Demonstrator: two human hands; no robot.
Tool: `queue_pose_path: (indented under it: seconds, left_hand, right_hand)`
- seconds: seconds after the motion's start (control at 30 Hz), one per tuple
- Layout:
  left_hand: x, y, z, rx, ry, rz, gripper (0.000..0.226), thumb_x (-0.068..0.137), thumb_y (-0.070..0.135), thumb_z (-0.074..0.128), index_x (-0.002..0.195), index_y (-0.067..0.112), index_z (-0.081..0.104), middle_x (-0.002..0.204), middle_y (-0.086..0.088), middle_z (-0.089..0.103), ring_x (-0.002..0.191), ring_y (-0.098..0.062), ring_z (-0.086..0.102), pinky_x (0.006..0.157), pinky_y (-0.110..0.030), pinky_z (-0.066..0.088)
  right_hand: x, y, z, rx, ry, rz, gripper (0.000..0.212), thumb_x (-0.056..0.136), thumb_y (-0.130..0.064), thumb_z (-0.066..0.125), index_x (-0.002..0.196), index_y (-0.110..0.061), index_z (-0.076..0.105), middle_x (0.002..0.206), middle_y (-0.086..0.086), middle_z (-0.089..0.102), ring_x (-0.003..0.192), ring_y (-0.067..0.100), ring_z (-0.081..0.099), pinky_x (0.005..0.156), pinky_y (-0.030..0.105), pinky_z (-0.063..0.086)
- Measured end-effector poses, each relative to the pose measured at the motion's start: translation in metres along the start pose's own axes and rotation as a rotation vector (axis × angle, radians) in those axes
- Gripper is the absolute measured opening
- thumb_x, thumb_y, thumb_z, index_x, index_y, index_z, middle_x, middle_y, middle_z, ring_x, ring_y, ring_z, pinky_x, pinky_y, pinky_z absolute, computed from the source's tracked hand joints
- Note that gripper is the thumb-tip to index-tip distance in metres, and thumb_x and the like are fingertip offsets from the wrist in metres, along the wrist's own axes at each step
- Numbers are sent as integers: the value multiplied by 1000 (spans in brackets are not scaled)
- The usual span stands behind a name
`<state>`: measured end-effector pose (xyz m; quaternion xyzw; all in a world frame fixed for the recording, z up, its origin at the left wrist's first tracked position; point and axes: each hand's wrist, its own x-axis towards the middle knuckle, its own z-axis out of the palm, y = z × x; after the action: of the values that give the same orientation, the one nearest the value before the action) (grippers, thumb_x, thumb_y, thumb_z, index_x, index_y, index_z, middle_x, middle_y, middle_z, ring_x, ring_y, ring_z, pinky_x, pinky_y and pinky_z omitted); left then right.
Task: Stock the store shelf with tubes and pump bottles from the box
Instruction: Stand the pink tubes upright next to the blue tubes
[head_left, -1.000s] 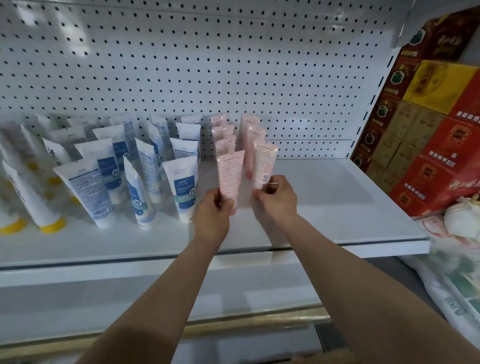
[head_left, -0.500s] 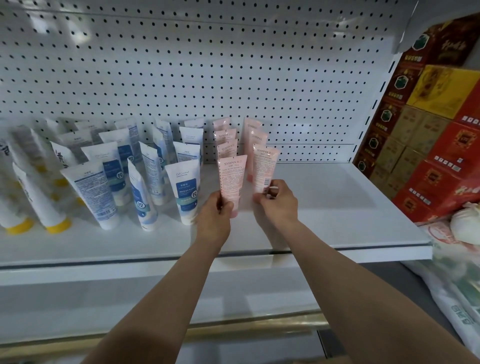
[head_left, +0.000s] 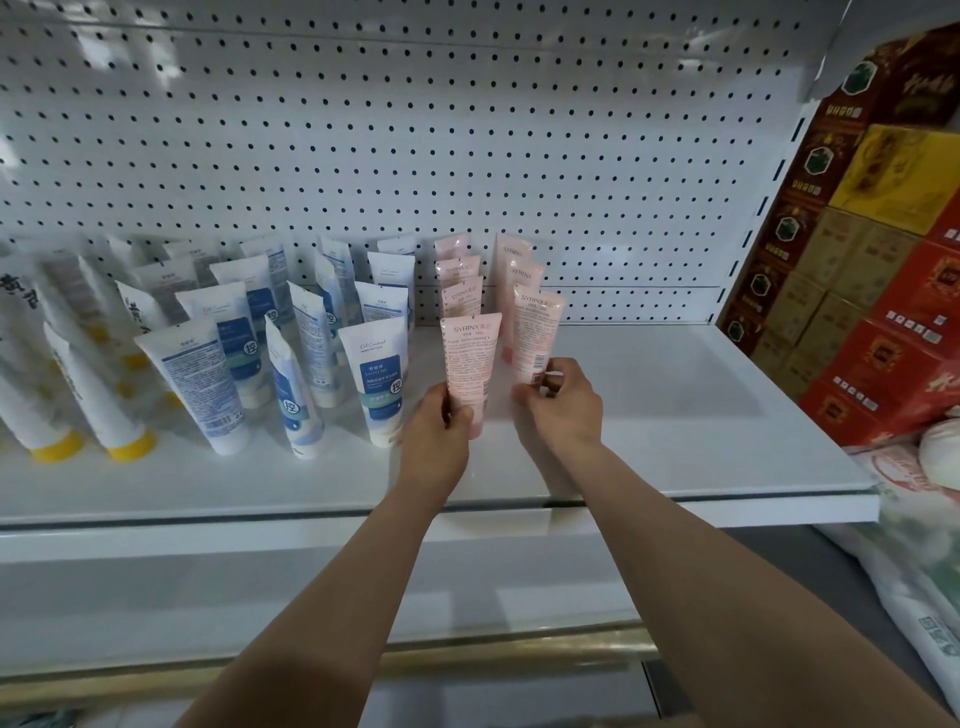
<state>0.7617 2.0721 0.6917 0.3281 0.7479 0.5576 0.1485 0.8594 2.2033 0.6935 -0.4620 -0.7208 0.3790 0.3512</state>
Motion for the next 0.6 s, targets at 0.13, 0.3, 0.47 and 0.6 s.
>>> queue_pose_path:
  seconds: [0.13, 0.3, 0.47, 0.6]
  left_hand:
    - [-2, 1, -1, -7, -29, -13, 34, 96, 18, 52, 129, 22, 55, 120, 2, 64, 107, -19, 61, 97, -44, 51]
    - [-6, 2, -5, 35, -64, -26, 34, 98, 18, 51, 132, 21, 52, 125, 2, 61, 109, -18, 58, 97, -39, 49]
    - [-6, 3, -6, 26, -87, -29, 36, 99, 19, 49, 135, 23, 50, 128, 2, 60, 112, -18, 58, 100, -43, 48]
    - [-9, 3, -9, 10, -93, -35, 35, 99, 18, 49, 134, 21, 50, 126, 3, 60, 110, -17, 57, 96, -37, 47]
  right_hand:
    - [-1, -2, 0, 1, 8, 5, 36, 84, -35, 72, 116, -26, 58, 100, -12, 65, 88, 11, 61, 78, 24, 44]
    - [-3, -2, -2, 4, 5, -1, 35, 84, -34, 73, 115, -24, 59, 100, -11, 66, 87, 10, 60, 79, 24, 45]
    - [-3, -2, -3, -19, -8, -21, 37, 82, -36, 74, 114, -25, 59, 103, -11, 67, 84, 8, 59, 77, 23, 45]
    - [-4, -3, -2, -22, -8, -21, 38, 83, -37, 74, 116, -25, 59, 102, -12, 66, 86, 9, 60, 78, 24, 46]
